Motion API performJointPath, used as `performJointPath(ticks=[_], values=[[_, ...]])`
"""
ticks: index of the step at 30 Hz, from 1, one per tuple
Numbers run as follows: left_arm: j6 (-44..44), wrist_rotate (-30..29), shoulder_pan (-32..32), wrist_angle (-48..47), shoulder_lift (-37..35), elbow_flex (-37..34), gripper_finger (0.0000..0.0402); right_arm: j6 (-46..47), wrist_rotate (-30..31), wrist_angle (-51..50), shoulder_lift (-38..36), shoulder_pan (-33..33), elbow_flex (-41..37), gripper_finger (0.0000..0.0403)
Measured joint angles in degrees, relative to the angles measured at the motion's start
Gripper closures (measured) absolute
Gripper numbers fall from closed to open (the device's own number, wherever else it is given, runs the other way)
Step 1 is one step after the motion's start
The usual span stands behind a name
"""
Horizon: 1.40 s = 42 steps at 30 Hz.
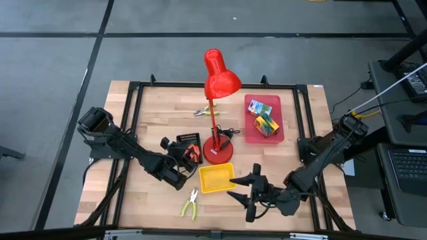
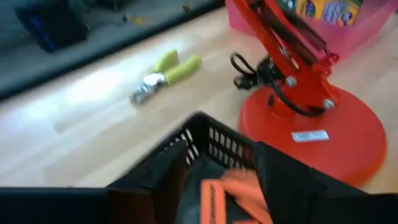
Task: Pick & Place School Supplies
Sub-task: Put the hole puncher into the yellow bin
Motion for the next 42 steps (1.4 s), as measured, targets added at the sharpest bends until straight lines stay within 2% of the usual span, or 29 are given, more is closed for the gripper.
performJointPath(ticks=[3,7,11,14,16,20,22,25,27,30,34,36,38,40,42], values=[[3.92,-4.77,-0.67,0.58,-0.02,0.0,0.02,-0.17,4.32,-3.25,-0.32,1.21,-0.02,0.0195],[14.29,-11.16,-3.76,4.18,-0.02,0.04,0.0193,2.68,8.06,-12.22,-1.95,1.97,-0.02,0.0195],[26.54,-15.29,-8.42,7.32,-0.06,0.04,0.0193,9.32,6.49,-25.54,-4.55,0.74,-0.07,0.0195],[36.08,-15.46,-12.78,8.63,-0.07,0.04,0.0192,13.86,3.02,-35.75,-7.42,-1.65,-0.06,0.0195],[38.89,-16.35,-15.22,8.45,-0.44,0.04,0.0192,16.1,2.51,-42.45,-8.94,-3.2,-0.06,0.0195],[36.01,-19.17,-16.64,2.19,-4.58,0.07,0.0192,23.58,2.38,-56.51,-11.39,-6.31,-0.05,0.0195],[30.5,-19.39,-15.44,-3.11,-7.8,0.07,0.0192,27.0,2.44,-61.51,-11.47,-7.77,-0.07,0.0195],[19.22,-18.19,-12.68,-11.86,-12.37,0.07,0.0192,28.76,2.3,-63.54,-11.47,-9.62,-0.07,0.0195],[11.95,-14.95,-9.79,-16.26,-14.91,-0.47,0.0192,28.45,1.42,-63.43,-11.47,-10.4,-0.07,0.0195],[7.01,-8.72,-3.7,-17.67,-17.25,-4.15,0.0193,27.42,0.93,-63.41,-11.47,-10.61,-0.07,0.0195],[2.52,1.78,8.72,-17.34,-19.4,-9.66,0.0205,27.23,0.11,-63.13,-11.47,-10.29,-0.07,0.0195],[10.34,6.42,15.94,-12.78,-20.9,-11.49,0.0216,27.24,-0.52,-62.12,-11.47,-9.66,-0.07,0.0195],[25.06,14.03,23.16,-3.32,-23.61,-12.49,0.0226,27.22,-0.63,-60.61,-11.47,-8.52,-0.07,0.0195],[39.52,27.31,30.49,8.7,-25.97,-12.72,0.0233,27.23,-0.58,-58.79,-11.47,-6.93,-0.07,0.0195],[49.09,39.21,36.51,17.81,-27.91,-12.56,0.0235,27.21,0.1,-56.79,-11.47,-5.13,-0.07,0.0195]])
